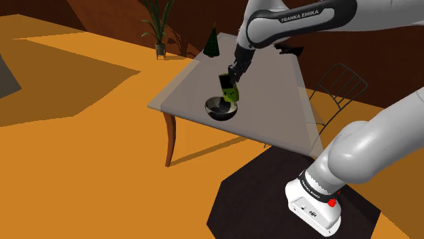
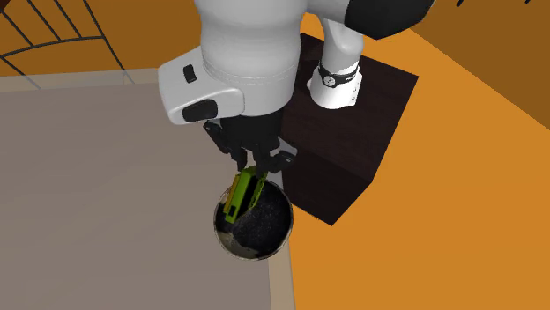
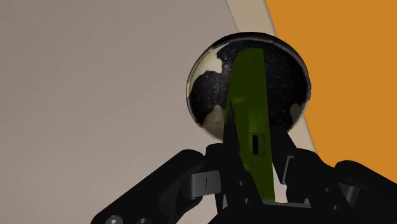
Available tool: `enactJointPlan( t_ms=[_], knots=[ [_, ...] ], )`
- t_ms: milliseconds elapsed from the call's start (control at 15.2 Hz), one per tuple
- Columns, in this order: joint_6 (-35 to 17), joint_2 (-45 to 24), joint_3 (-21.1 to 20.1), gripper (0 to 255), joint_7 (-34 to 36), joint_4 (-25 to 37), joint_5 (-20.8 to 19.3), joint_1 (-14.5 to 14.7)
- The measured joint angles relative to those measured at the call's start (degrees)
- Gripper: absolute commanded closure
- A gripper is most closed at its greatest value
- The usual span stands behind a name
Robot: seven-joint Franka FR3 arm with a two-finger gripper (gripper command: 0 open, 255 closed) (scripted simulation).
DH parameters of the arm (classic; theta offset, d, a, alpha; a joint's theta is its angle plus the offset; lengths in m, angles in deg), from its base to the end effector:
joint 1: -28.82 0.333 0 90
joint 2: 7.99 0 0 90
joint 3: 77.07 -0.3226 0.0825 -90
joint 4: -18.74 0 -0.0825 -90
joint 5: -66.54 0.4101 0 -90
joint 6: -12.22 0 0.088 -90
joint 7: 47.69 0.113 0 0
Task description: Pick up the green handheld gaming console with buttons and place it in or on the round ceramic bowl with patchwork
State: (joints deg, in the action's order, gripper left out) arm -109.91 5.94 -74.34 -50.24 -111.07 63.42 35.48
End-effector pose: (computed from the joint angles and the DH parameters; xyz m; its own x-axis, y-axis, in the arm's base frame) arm 0.5063 0.0314 0.4583 0.9842 0.1413 0.1064 0.1375 -0.9896 0.0423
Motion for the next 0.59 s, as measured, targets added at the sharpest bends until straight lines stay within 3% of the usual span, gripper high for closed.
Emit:
enactJointPlan(
  t_ms=[594],
  knots=[
    [-6.76, -2.33, 0.05, 255, 0.30, -4.44, -0.14, -0.03]
  ],
)
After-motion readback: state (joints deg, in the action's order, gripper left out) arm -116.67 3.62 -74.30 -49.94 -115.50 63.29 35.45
